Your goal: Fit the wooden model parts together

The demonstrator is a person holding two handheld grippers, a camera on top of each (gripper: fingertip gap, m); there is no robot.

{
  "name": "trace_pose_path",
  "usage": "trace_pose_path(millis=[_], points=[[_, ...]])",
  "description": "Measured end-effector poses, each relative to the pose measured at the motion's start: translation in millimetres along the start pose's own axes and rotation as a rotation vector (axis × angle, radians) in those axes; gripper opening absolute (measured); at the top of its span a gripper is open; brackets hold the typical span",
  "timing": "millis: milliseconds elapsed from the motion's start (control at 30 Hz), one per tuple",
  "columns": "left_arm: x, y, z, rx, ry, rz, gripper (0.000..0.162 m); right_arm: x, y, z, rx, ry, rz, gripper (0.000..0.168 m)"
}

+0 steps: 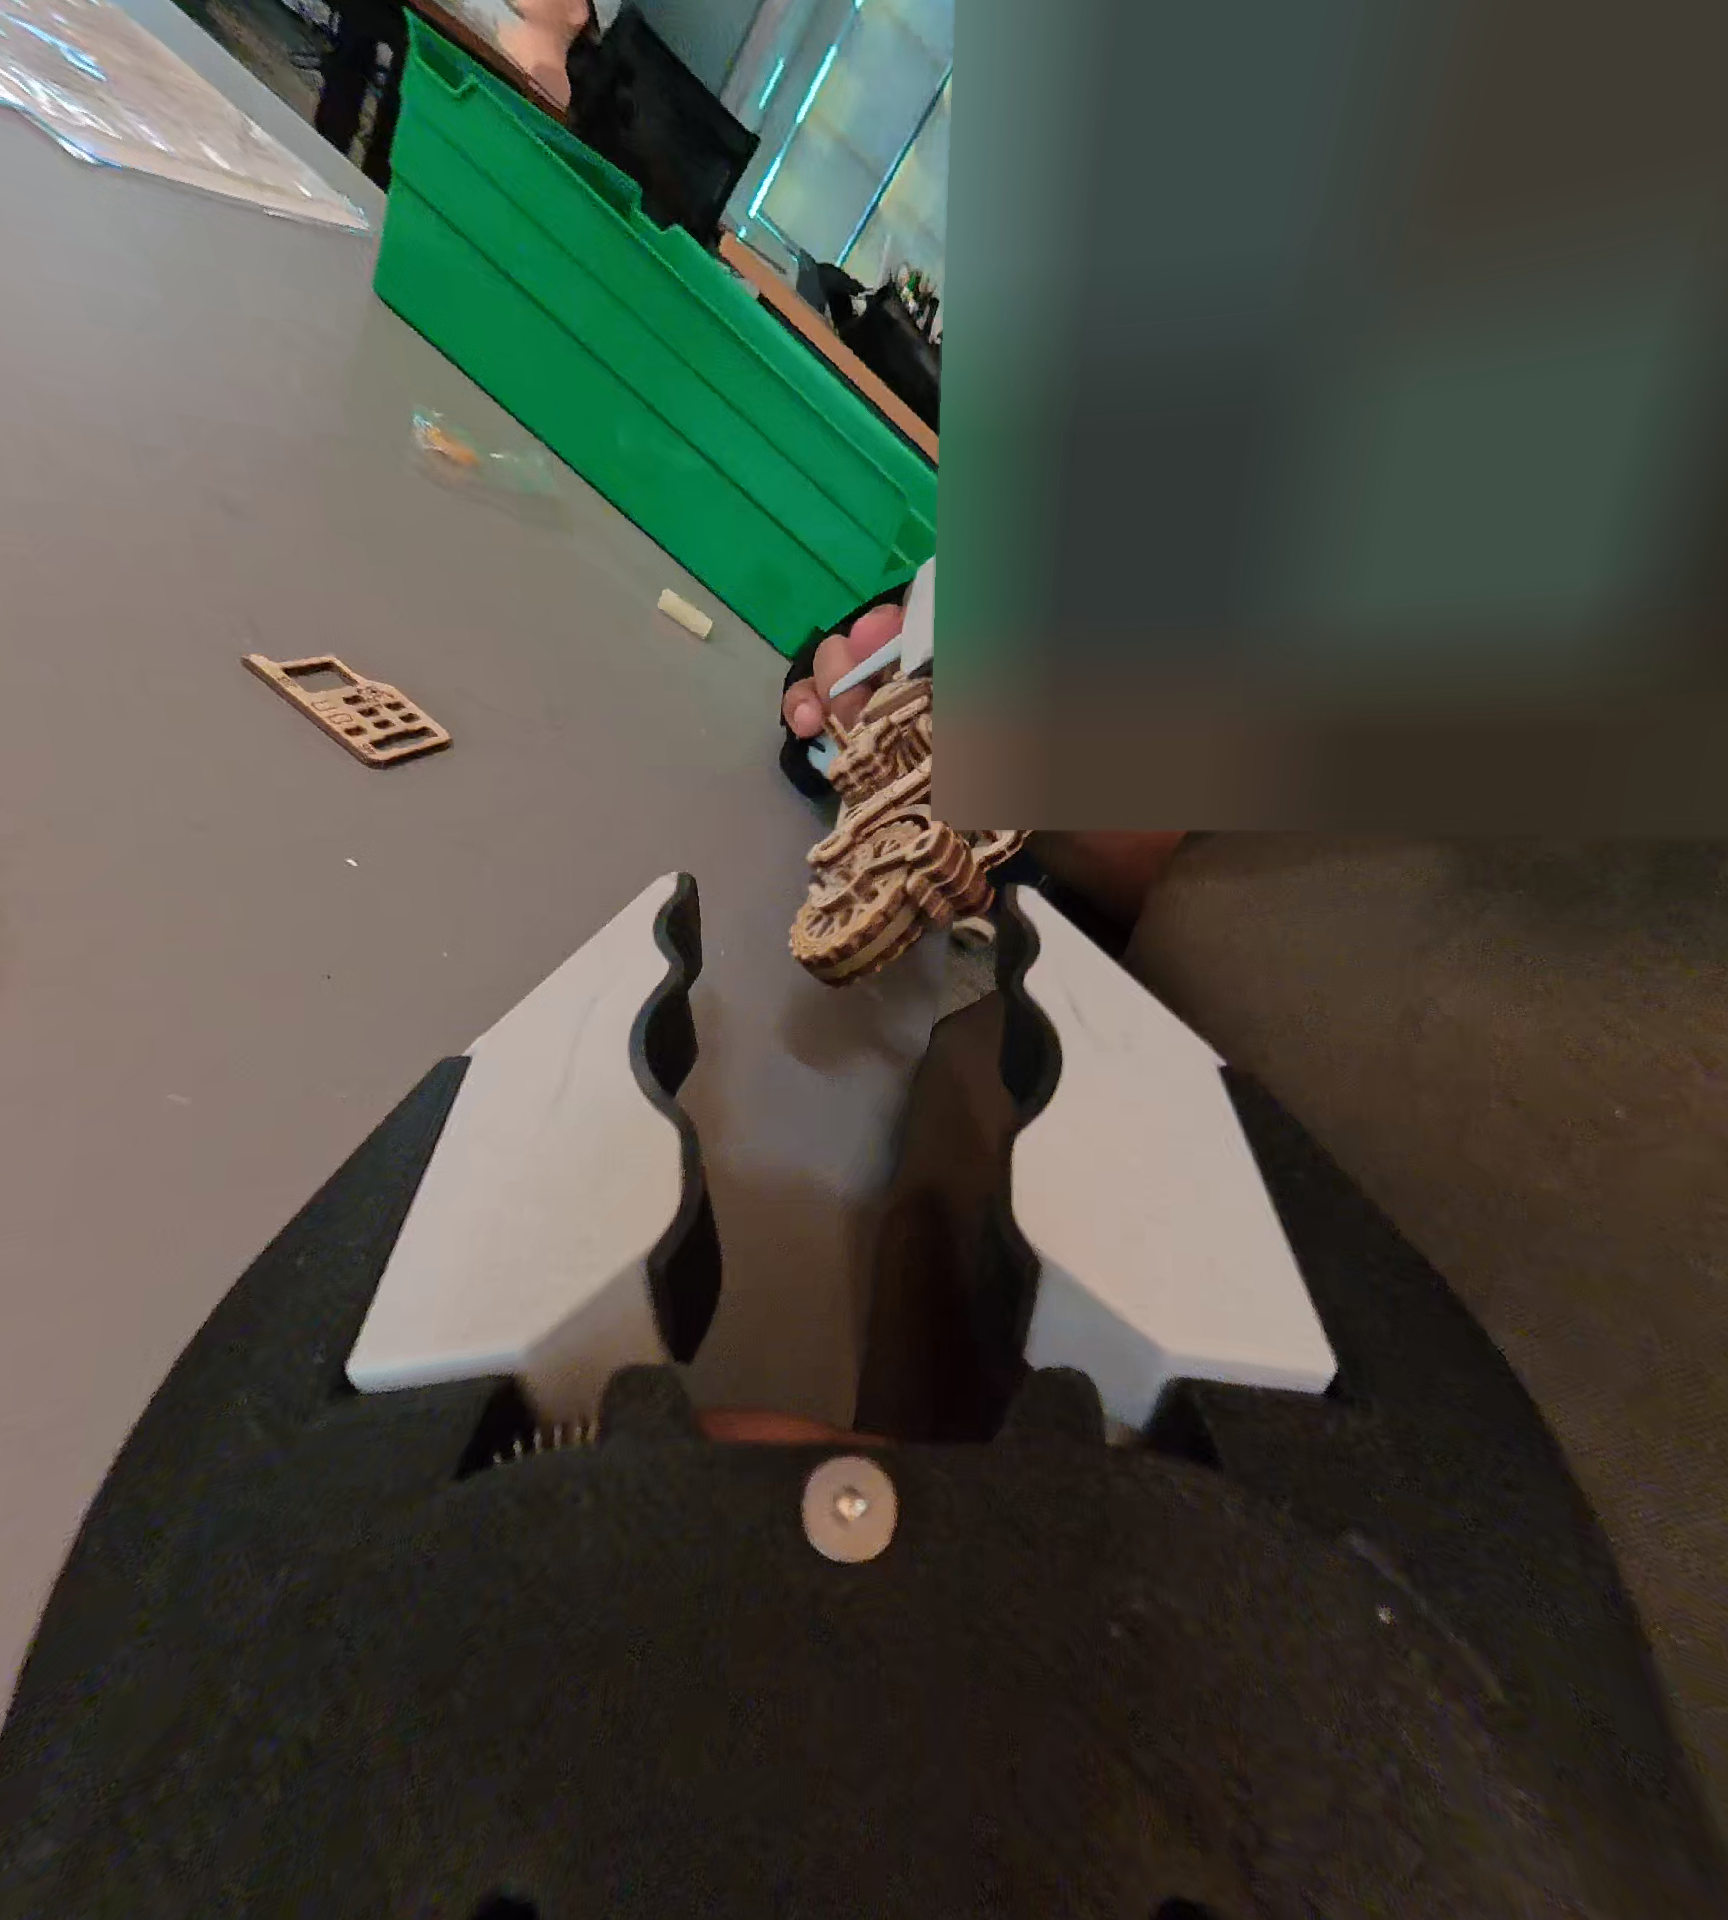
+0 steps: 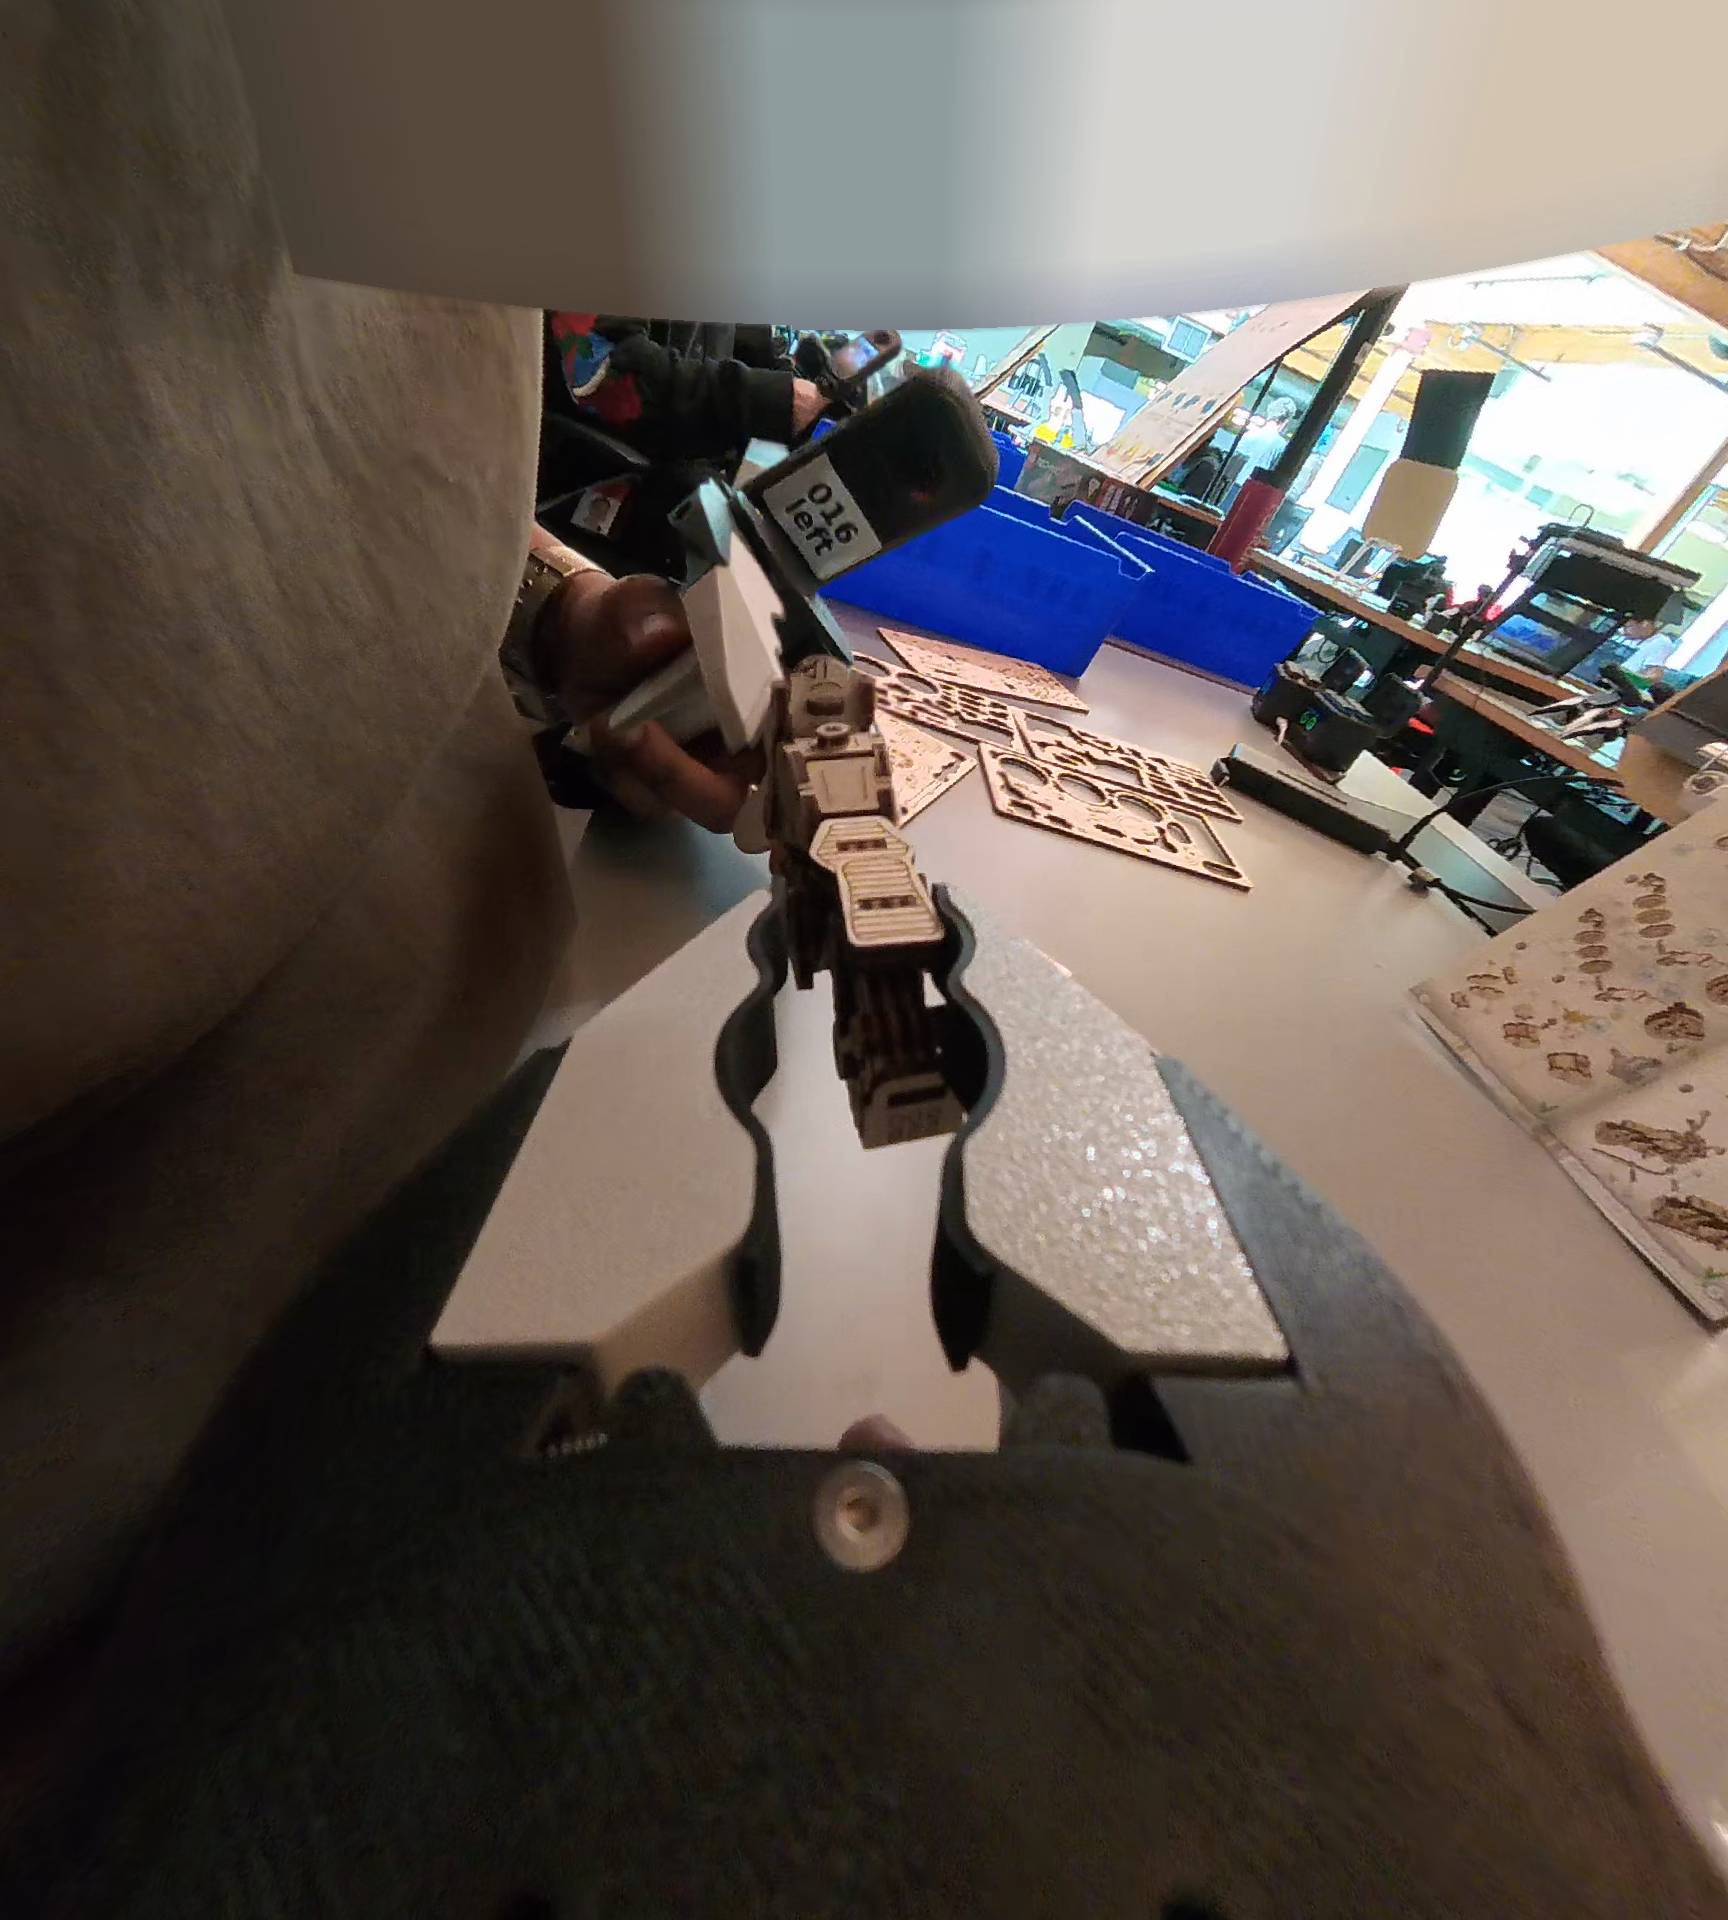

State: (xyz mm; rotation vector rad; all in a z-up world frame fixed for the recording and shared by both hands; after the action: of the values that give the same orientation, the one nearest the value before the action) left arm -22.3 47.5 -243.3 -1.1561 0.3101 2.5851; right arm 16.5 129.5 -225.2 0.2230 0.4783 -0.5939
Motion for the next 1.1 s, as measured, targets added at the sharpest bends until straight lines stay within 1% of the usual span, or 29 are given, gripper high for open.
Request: trace_pose_path(millis=[500,733,1100], points=[[5.2,1.0,4.8,-0.026,0.05,0.003,0.055,-4.0,-3.7,-2.4,0.02,-0.022,-0.006,0.025],[4.0,0.7,3.8,-0.026,0.021,0.017,0.055,5.6,-9.0,-5.9,0.068,0.027,0.029,0.025],[3.5,-0.1,2.6,-0.019,0.01,0.022,0.056,4.8,-6.3,-9.3,0.097,0.037,0.02,0.025]])
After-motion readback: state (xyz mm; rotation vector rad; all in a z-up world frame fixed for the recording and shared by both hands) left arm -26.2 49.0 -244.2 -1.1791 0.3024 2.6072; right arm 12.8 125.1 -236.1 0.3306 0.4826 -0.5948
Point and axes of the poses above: each gripper's, where its closed fingertips meet, y back along the fingers, z out of its top, x = y × z across the jaws, the point moved 2 cm from there along y, back along the fingers, and after that the axes turned 11 degrees about y, right-handed, at the moved point
